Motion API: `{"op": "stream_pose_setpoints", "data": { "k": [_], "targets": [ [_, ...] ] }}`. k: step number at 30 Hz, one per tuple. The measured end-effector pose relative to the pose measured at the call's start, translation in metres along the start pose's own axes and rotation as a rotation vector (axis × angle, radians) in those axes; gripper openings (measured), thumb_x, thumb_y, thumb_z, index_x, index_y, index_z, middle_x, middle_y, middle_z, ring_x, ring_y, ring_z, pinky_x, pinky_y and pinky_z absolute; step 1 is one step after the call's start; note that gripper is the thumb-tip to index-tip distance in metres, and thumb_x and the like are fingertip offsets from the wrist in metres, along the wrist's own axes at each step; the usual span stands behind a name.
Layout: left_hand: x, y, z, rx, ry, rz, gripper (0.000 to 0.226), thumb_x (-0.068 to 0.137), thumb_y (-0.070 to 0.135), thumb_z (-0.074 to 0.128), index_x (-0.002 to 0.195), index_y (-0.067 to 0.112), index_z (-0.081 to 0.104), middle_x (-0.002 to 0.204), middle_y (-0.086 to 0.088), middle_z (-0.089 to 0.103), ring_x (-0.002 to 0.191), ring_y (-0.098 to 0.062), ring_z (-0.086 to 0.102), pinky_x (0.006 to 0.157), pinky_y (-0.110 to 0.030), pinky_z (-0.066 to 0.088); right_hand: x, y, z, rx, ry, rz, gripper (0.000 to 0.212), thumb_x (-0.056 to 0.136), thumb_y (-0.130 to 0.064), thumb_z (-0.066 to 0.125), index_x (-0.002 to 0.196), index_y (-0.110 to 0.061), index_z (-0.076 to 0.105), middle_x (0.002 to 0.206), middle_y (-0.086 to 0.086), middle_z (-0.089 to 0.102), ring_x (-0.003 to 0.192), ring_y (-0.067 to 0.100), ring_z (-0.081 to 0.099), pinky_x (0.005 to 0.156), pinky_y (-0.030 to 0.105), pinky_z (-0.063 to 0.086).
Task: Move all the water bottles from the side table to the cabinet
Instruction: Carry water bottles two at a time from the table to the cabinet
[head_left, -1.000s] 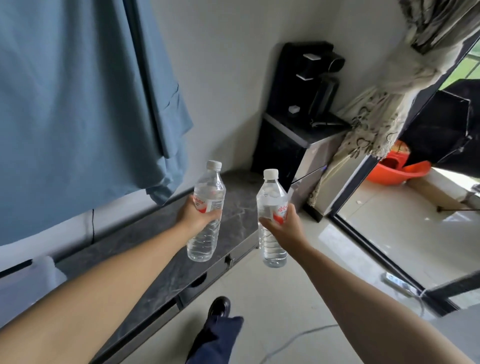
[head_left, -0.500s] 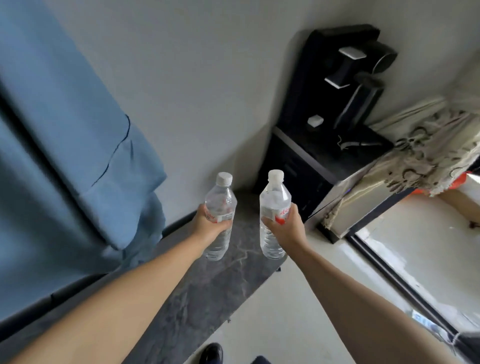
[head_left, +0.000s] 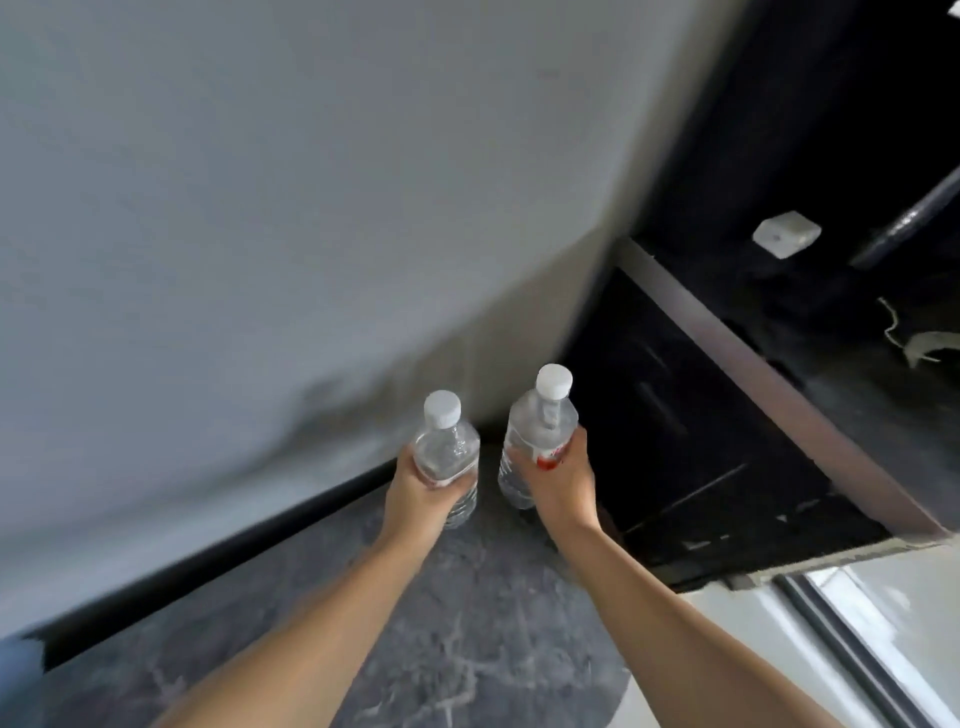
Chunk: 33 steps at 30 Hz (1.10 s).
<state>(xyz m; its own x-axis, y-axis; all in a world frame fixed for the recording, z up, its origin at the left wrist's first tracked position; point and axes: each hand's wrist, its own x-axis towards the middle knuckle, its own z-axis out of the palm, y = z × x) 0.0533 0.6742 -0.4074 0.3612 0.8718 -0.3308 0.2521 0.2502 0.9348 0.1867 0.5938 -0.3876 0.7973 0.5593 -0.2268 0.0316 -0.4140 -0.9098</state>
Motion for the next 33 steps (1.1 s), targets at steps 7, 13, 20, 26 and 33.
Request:
{"op": "stream_pose_setpoints", "data": {
  "k": [7, 13, 20, 26, 33],
  "targets": [
    [0.063, -0.031, 0.043, -0.001, 0.015, 0.072, 0.058, 0.068, 0.022, 0.084, 0.111, 0.029, 0.046, 0.104, 0.005, 0.067, 0.094, -0.013, 0.064, 0.083, -0.031, 0.05, 0.067, 0.05, 0.037, 0.02, -0.032, -0.068, 0.061, 0.074, -0.035, 0.083, 0.122, -0.037, 0.045, 0.122, -0.007, 0.062, 0.109, 0.008, 0.06, 0.088, 0.02, 0.048],
    [0.077, -0.053, 0.052, -0.003, 0.057, 0.083, 0.06, 0.068, 0.018, 0.084, 0.11, 0.032, 0.045, 0.109, 0.003, 0.066, 0.1, -0.016, 0.063, 0.086, -0.033, 0.049, 0.077, 0.07, 0.036, -0.003, -0.013, -0.068, 0.069, 0.075, -0.023, 0.083, 0.133, -0.017, 0.045, 0.127, 0.001, 0.062, 0.116, 0.015, 0.06, 0.095, 0.025, 0.046],
    [0.076, -0.059, 0.055, -0.005, 0.039, 0.15, 0.066, 0.07, 0.009, 0.081, 0.123, 0.023, 0.044, 0.116, -0.003, 0.064, 0.106, -0.014, 0.062, 0.09, -0.028, 0.049, 0.081, 0.074, 0.032, -0.001, -0.04, -0.072, 0.074, 0.075, -0.016, 0.082, 0.136, -0.012, 0.04, 0.133, 0.005, 0.057, 0.123, 0.017, 0.056, 0.102, 0.028, 0.045],
    [0.066, -0.054, 0.043, 0.054, -0.021, 0.081, 0.08, 0.071, 0.009, 0.081, 0.133, 0.019, 0.033, 0.127, 0.003, 0.055, 0.119, -0.014, 0.054, 0.1, -0.03, 0.046, 0.073, 0.071, 0.012, -0.061, -0.16, 0.015, 0.095, 0.075, -0.018, 0.081, 0.149, -0.022, 0.021, 0.151, 0.004, 0.034, 0.136, 0.018, 0.04, 0.104, 0.023, 0.033],
    [0.021, 0.003, -0.008, 0.215, 0.127, -0.023, 0.096, 0.077, 0.026, 0.077, 0.149, 0.018, 0.015, 0.145, -0.01, 0.038, 0.134, -0.022, 0.037, 0.105, -0.036, 0.036, 0.029, -0.006, -0.034, -0.379, -0.192, -0.211, 0.108, 0.077, -0.036, 0.079, 0.155, -0.029, 0.005, 0.163, -0.004, 0.007, 0.15, 0.013, 0.004, 0.123, 0.042, 0.015]
  ]
}}
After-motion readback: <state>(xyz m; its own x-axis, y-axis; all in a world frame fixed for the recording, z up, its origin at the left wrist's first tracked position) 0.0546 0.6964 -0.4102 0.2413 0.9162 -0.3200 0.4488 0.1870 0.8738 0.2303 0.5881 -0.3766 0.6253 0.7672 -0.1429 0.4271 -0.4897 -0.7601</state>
